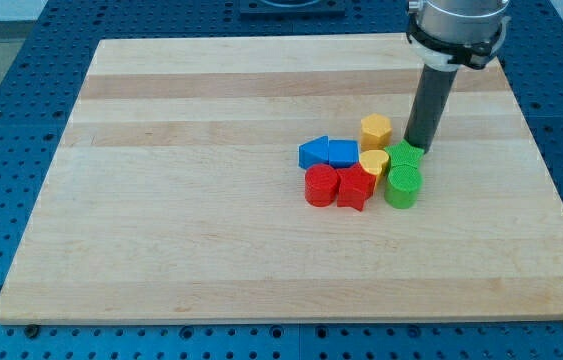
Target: Keep the blue triangle into the yellow hexagon
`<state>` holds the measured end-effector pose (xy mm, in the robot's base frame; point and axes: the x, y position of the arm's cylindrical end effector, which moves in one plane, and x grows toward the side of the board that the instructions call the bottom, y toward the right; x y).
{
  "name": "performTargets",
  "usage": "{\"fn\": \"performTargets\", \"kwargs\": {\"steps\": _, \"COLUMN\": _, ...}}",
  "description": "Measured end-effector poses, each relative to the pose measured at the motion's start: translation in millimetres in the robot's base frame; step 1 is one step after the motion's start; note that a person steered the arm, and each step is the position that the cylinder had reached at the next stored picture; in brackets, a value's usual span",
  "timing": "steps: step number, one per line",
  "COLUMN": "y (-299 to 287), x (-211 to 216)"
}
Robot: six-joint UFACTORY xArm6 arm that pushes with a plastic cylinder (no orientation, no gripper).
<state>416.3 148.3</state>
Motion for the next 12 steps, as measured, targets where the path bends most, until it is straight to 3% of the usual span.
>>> {"fn": "performTargets", "kwargs": {"steps": 2, "y": -9, "x": -71}}
{"fn": "performTargets", "kwargs": {"steps": 4, "y": -133, "x": -73}}
{"fn": "performTargets", "kwargs": {"steps": 5, "y": -174, "x": -26}}
{"fn": "performTargets", "kwargs": {"steps": 6, "y": -174, "x": 51}}
{"fn": "performTargets", "kwargs": {"steps": 7, "y": -173, "x": 98}}
{"fn": "performTargets", "kwargs": {"steps": 9, "y": -150, "x": 102}}
{"fn": "performTargets", "kwargs": {"steps": 11, "y": -146, "x": 61}}
{"fn": "performTargets", "kwargs": {"steps": 12, "y": -152, "x": 76}}
